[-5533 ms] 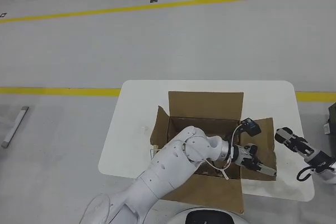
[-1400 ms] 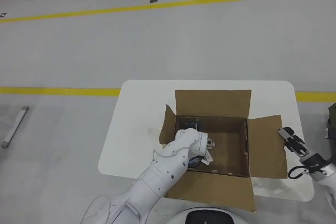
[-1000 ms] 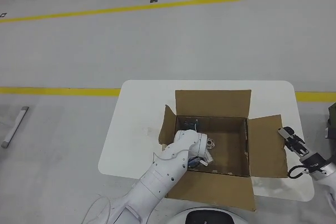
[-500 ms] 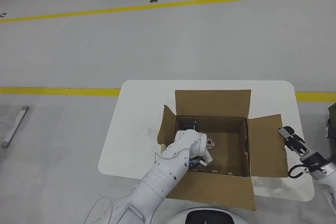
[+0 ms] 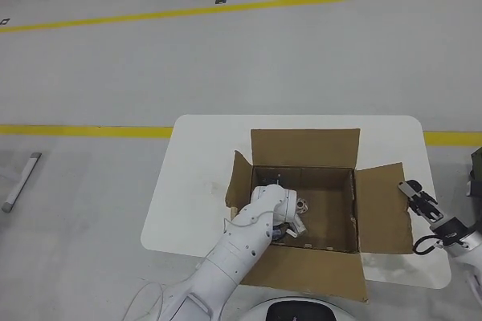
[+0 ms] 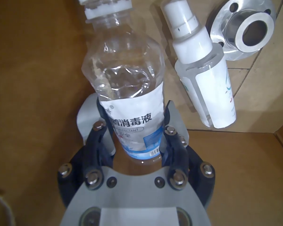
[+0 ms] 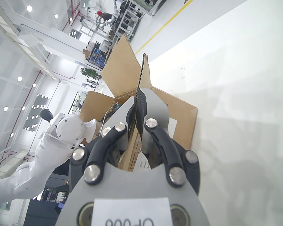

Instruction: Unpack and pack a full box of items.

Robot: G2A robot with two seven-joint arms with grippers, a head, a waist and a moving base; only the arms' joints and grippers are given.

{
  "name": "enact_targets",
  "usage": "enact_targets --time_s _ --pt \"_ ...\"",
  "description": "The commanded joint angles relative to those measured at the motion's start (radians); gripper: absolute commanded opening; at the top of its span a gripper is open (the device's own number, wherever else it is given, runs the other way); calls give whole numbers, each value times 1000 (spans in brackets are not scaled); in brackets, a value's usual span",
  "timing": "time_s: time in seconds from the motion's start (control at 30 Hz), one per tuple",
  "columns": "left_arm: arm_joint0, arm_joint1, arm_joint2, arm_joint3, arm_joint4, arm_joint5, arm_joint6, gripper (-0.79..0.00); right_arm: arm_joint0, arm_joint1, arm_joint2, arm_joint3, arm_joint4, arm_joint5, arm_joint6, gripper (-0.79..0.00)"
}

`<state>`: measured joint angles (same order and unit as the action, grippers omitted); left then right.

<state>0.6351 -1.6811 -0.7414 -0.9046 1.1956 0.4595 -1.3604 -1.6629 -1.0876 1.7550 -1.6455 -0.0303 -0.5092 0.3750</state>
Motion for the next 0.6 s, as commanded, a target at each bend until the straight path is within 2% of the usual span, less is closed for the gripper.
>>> enact_targets --time_s 0.0,0.13,0.27,0.37,0.57 --pt "3 -2 -5 -11 0 -2 -2 -785 -1 0 0 -2 -3 2 2 -785" --pt "9 -2 -5 -47 29 -22 -22 -785 2 -1 1 0 22 -5 5 -785" --pt "20 -1 -19 -122 55 -43 -43 -785 5 -1 9 -4 30 -5 0 -785" --pt "41 5 -42 -211 65 -64 -64 -785 7 -1 15 -9 28 2 -7 -785" --pt "113 25 -115 -460 50 -123 -123 -785 38 3 36 -8 -15 22 15 -785"
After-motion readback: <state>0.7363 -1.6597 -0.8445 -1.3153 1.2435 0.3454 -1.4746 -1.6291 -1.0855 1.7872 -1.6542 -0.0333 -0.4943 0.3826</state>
